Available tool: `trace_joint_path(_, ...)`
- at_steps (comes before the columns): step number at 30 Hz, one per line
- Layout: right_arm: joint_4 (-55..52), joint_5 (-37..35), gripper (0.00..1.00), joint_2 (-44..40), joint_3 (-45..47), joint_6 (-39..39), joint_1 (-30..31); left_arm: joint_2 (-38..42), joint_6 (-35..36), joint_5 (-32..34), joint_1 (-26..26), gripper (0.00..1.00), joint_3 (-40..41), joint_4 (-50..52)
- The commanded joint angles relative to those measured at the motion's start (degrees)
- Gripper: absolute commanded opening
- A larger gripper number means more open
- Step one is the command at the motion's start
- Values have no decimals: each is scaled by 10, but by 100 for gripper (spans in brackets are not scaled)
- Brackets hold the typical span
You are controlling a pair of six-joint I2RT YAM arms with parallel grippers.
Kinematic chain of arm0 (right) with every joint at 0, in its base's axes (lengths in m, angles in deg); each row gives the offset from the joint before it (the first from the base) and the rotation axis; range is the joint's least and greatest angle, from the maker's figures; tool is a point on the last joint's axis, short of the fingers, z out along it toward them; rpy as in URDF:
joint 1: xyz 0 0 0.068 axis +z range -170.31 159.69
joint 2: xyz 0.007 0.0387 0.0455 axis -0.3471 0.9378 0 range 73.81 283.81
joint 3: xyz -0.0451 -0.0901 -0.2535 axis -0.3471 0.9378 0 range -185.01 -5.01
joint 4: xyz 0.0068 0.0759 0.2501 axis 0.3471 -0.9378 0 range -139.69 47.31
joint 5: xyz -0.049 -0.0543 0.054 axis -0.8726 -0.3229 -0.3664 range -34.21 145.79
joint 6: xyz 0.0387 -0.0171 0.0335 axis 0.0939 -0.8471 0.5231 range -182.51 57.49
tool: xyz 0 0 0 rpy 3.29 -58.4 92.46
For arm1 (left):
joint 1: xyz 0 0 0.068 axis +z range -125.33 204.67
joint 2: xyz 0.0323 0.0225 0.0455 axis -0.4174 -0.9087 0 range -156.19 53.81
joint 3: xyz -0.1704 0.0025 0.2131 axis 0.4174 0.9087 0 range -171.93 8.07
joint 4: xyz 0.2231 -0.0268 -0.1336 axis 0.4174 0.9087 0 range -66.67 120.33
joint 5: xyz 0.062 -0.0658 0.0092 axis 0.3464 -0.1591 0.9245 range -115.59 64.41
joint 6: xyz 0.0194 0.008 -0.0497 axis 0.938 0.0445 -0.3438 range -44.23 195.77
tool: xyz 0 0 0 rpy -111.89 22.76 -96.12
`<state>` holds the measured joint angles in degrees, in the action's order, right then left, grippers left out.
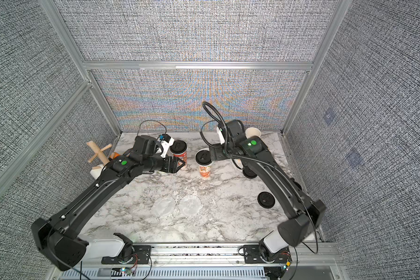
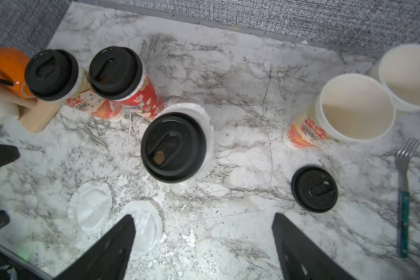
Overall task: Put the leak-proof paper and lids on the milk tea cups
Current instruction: Place the cup lid on the cup, then secure the cup lid on the cup.
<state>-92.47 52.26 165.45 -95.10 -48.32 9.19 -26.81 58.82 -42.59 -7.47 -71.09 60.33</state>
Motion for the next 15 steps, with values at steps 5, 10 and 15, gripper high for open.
trace_joint_path(5,145,54,91,-132,191,36,-72,-174,58,3,-36,77,-194,117)
trace_joint_path(10,163,74,91,-167,252,35,-91,-247,90,60,-54,77,-281,167)
trace_joint_path(15,169,90,91,-169,282,33,-97,-292,107,85,-56,77,-330,190)
